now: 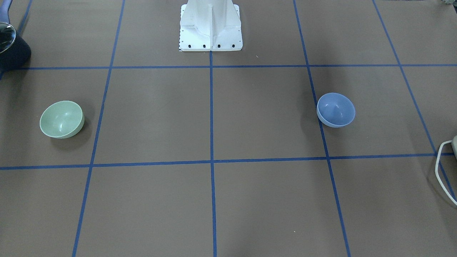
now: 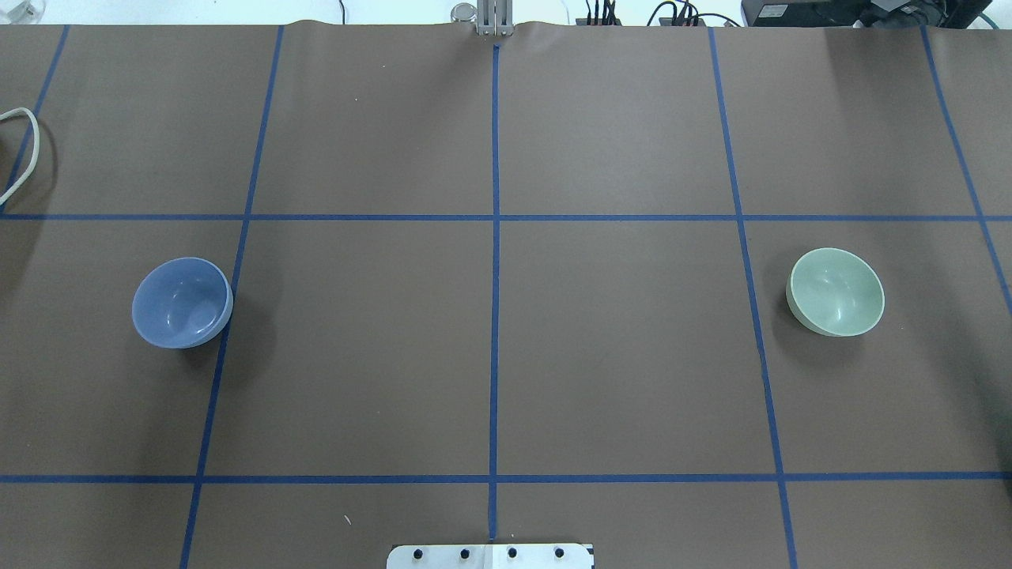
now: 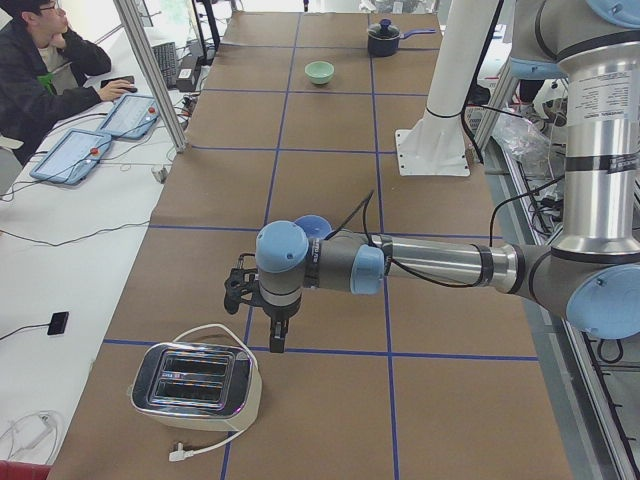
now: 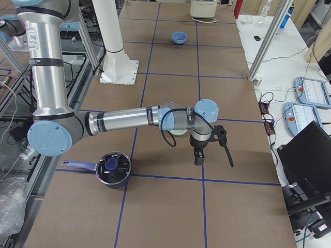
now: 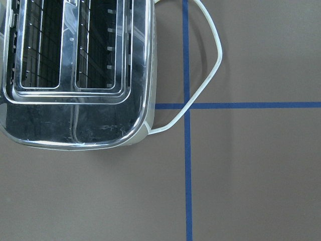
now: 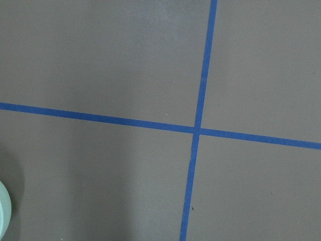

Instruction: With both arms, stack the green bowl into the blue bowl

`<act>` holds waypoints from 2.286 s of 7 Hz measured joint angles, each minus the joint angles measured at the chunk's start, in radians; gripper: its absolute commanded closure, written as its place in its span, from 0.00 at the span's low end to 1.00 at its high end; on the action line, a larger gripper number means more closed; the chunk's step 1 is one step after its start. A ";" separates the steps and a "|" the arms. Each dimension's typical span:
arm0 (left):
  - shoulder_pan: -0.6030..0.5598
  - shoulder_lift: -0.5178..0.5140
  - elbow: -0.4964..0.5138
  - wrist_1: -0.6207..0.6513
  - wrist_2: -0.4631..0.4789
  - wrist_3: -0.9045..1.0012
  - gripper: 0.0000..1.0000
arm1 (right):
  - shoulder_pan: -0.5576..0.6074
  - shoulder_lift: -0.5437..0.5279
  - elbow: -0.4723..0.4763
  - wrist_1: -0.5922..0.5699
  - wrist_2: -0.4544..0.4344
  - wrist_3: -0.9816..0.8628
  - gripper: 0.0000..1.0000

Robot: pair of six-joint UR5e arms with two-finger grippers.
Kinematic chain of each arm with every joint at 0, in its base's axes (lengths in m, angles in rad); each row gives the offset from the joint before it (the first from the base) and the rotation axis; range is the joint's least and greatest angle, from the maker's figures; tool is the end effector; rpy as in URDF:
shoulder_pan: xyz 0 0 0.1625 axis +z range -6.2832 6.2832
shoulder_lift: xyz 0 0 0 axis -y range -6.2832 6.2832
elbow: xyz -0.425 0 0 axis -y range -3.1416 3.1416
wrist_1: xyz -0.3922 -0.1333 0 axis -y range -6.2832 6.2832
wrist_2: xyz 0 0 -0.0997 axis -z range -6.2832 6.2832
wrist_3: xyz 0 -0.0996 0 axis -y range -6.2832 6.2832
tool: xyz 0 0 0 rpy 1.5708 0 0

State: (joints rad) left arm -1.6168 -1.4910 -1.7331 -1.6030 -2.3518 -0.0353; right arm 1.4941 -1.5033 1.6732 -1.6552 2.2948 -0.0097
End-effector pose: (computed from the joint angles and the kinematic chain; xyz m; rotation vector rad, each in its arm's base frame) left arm -0.0845 -0.4607 0.6127 0.1130 0.7795 -0.0323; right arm 0.0272 -0.5246 0.5860 0.0575 -0.7263 -0.1135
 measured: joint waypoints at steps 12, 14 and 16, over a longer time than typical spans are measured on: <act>0.140 -0.091 -0.001 -0.153 -0.023 -0.032 0.02 | -0.121 0.109 0.058 0.003 -0.001 -0.001 0.00; 0.312 -0.111 0.003 -0.195 -0.016 -0.172 0.02 | -0.162 0.116 0.049 0.028 -0.002 -0.001 0.00; 0.456 -0.169 0.036 -0.219 -0.013 -0.294 0.02 | -0.175 0.118 0.032 0.060 -0.001 0.000 0.00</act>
State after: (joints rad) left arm -1.1608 -1.6601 -1.6972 -1.8216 -2.3644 -0.3297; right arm 1.3195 -1.3855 1.7052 -1.5950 2.2943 -0.0094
